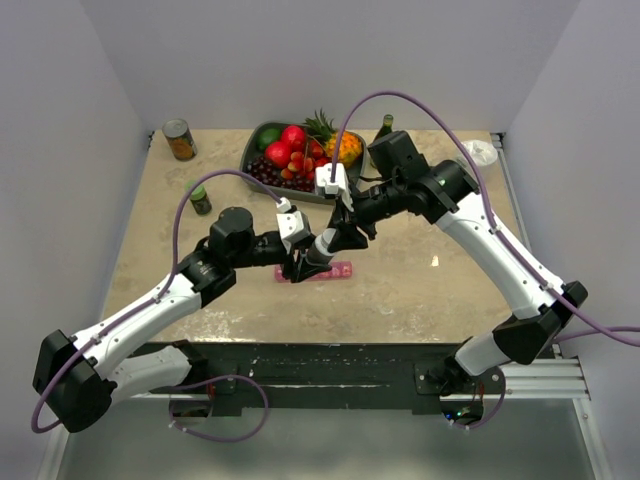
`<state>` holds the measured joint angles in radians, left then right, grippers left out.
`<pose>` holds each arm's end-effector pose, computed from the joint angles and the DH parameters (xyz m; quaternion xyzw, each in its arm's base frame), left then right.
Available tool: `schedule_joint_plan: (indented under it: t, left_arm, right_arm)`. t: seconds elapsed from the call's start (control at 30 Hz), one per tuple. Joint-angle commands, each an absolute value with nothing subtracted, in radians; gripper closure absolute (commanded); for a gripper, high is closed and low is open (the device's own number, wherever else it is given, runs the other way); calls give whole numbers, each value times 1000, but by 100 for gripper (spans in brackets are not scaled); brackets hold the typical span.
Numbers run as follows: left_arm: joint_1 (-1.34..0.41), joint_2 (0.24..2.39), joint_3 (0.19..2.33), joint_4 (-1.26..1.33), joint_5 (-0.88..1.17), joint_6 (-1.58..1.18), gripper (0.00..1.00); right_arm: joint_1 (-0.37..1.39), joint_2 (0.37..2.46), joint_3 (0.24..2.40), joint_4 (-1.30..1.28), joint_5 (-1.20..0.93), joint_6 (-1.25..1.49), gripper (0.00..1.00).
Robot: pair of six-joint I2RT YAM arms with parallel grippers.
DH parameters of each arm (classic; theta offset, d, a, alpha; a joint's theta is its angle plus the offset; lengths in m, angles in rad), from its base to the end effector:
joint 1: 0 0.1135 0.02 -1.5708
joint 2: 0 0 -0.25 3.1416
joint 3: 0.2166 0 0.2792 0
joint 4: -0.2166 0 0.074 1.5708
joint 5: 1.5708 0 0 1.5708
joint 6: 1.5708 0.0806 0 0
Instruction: Sort the pills into containers
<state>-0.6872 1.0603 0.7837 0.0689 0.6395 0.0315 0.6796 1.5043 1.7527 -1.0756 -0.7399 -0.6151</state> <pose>0.2109 -0.2353 0.2863 0.4446 0.6205 -0.4237 0.4876 0.2329 0.2580 0.3899 -0.6286 0.6137 0.3476 0.3277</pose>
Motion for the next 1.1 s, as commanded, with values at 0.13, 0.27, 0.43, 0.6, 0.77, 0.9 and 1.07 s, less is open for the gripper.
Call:
schedule_joint_plan:
  t: [0.13,0.27,0.43,0.6,0.77,0.9,1.07]
  left_arm:
    - [-681,1012,764,176,666,14,100]
    - [-681,1008,743,183,676,8,100]
    - [-680,1000,735,186,683,8,100]
    - [-681,1002,744,193,686,8,100]
    - [-677,986,736,206,684,6,100]
    - [-673,968,727,222,684,-32,100]
    - [-672,956,723,230,683,-43,100]
  right_arm:
    - [681,1506,1867,-1104,-837,-620,78]
    - [666,1526,1905,-1118,-890,-620,79]
    - [657,1532,1914,-1134,-920,-635,79]
    - [654,1531,1891,-1140,-910,-647,78]
    - [655,1523,1861,-1140,-894,-655,78]
    - [657,1522,1839,-1135,-890,-652,77]
    - [655,1522,1812,-1128,-894,-652,77]
